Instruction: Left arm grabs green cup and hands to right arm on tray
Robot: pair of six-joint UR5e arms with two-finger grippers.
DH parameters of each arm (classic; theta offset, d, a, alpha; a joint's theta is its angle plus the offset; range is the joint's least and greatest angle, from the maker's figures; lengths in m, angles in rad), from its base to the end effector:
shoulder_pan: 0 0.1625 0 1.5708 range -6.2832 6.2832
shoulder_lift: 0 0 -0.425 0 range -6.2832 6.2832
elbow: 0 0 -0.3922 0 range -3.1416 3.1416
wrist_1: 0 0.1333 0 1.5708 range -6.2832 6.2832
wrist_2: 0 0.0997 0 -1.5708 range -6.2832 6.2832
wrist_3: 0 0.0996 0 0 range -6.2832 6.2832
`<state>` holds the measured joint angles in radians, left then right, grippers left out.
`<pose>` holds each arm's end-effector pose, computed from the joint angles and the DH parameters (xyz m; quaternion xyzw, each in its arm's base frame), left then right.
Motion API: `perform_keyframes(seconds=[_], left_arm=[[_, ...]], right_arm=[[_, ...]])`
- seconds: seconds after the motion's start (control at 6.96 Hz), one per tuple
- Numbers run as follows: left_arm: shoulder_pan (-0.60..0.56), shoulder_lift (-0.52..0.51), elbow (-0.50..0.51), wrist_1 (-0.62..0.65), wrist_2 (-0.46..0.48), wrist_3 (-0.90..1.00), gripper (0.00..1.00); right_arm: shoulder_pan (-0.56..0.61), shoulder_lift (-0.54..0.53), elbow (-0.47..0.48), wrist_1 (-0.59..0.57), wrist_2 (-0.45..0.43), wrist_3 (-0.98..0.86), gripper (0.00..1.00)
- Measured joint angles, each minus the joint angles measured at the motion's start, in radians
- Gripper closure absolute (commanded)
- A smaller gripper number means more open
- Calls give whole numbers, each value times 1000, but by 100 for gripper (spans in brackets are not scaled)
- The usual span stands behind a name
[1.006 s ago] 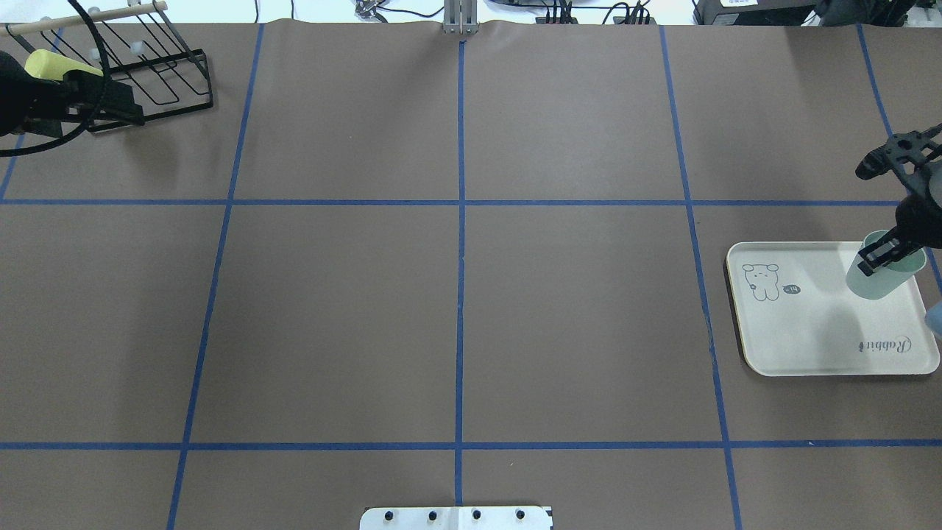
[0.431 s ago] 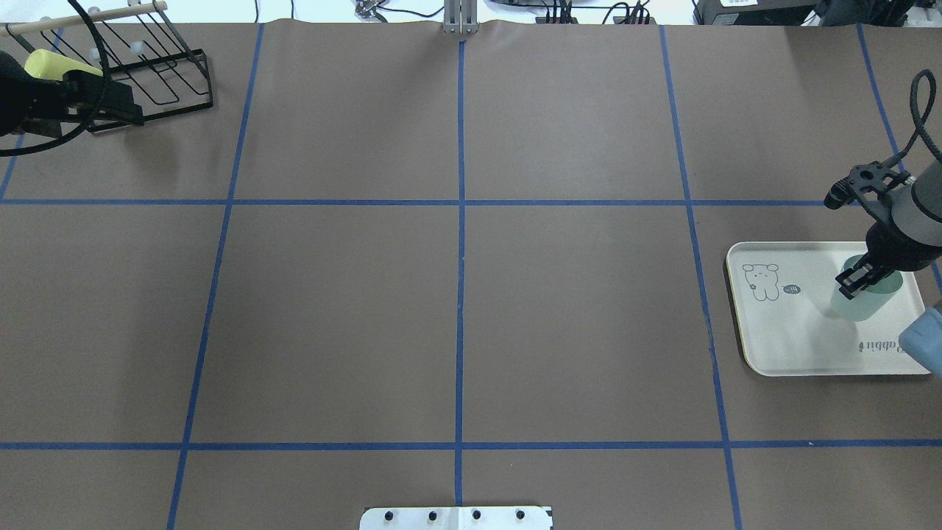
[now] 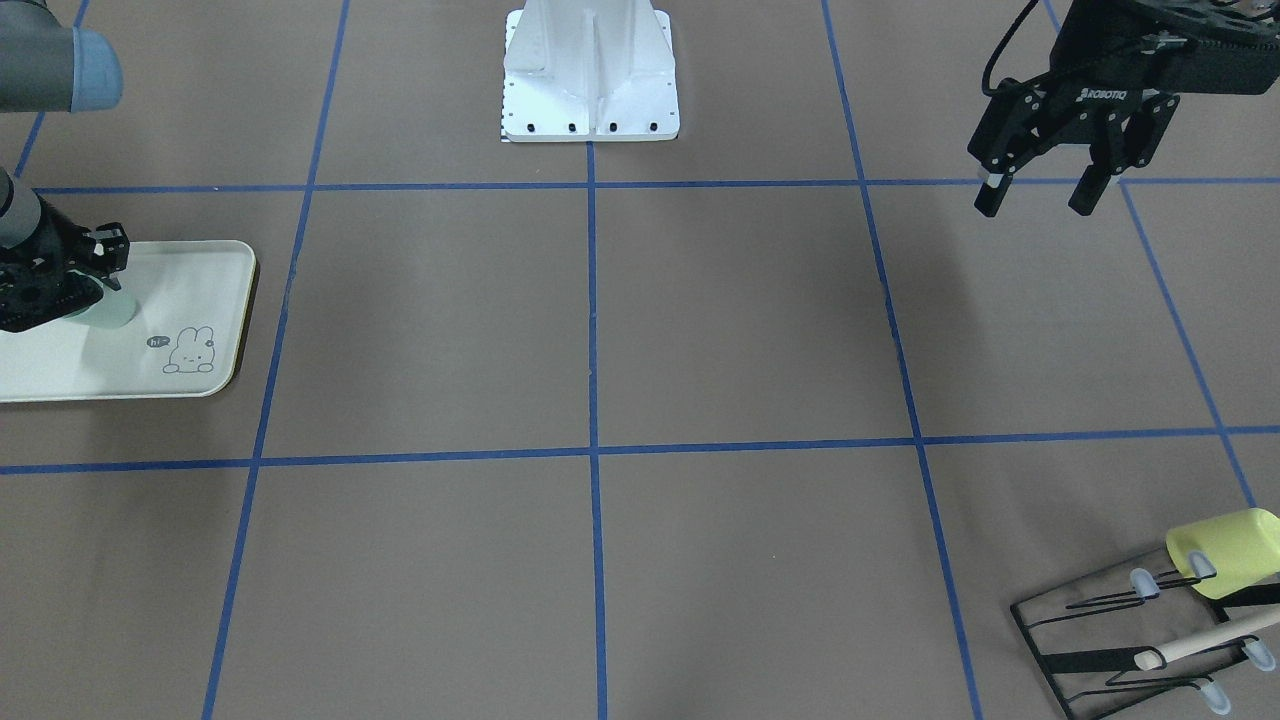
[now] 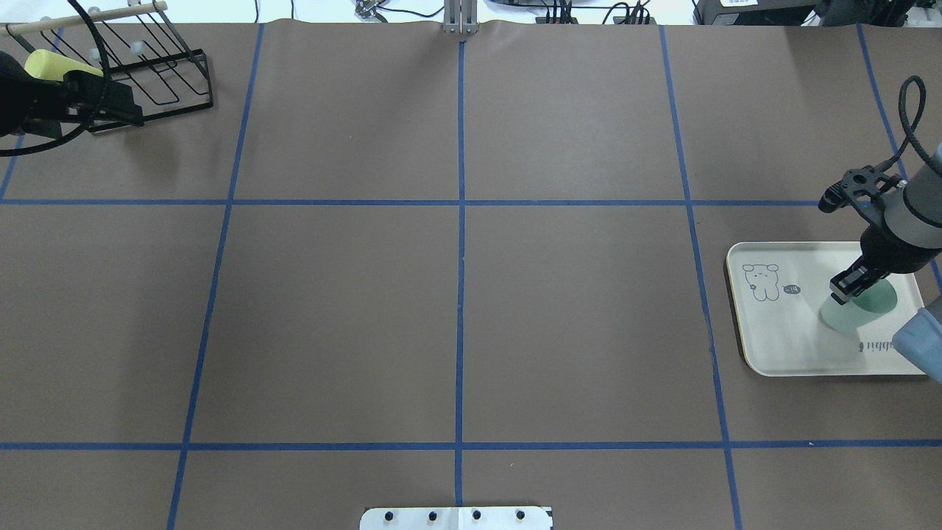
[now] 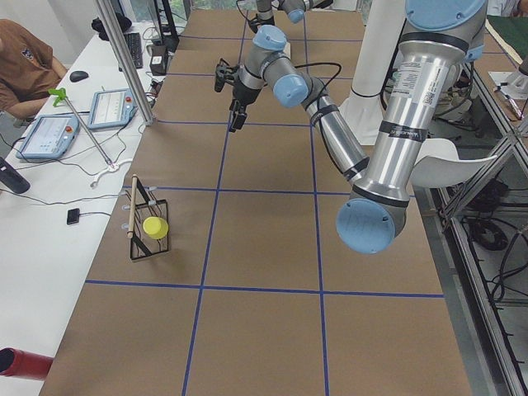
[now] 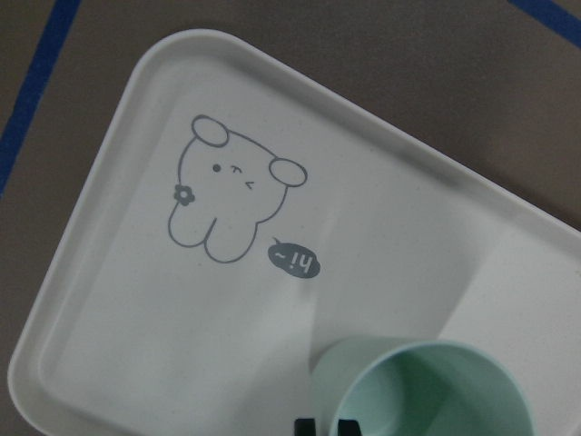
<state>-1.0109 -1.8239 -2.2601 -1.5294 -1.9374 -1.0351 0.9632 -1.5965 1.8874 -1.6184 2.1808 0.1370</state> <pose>0.1679 -0.4516 0.2362 0.1816 0.4210 -0.1312 0.8790 -0.2121 -0.4386 0.5301 -0.0006 -0.3198 -0.2562 0.9122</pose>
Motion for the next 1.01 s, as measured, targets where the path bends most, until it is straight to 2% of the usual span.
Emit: perform_keyframes(seconds=[0.29,0.57,0.72,1.01], left_arm=[[0,0,0,0,0,0,0],[-19,10,0,3,-21,24,0],[-59,39,0,10,-52,109,0],[-185,182,22,17,-120,447,0]], right_arm=[[60,-1,45,-6,11,0,0],[191,-13,102,-16,18,-1,0],[258,-12,110,-24,22,-3,0],[354,-8,87,-21,48,-6,0]])
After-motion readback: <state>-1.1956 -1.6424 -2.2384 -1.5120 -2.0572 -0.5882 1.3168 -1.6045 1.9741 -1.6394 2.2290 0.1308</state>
